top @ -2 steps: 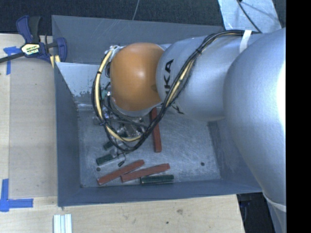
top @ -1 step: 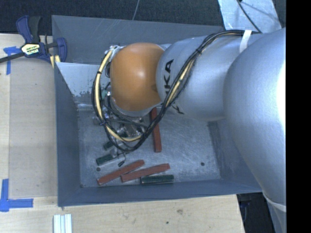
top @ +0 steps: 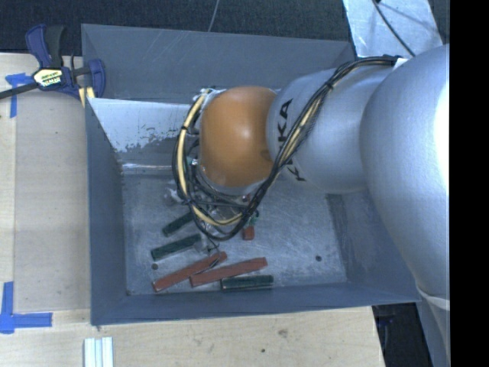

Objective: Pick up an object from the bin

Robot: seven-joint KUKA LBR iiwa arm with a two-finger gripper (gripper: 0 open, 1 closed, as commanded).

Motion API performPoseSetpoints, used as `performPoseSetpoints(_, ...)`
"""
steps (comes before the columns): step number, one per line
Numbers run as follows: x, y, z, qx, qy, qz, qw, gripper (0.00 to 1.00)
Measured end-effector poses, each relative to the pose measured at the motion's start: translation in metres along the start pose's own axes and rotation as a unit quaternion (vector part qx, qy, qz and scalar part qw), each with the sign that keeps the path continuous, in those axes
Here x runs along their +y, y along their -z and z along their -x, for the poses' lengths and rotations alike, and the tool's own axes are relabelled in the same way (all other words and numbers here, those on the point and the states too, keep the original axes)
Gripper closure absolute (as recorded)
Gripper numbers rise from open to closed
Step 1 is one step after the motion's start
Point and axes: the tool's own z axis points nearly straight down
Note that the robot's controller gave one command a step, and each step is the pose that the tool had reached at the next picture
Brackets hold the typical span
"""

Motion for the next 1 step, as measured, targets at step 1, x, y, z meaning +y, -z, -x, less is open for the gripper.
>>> performPoseSetpoints(1,0.0265,-0.0326,0.0107,0.0007,0.156,-0.001,0.9878,1.00)
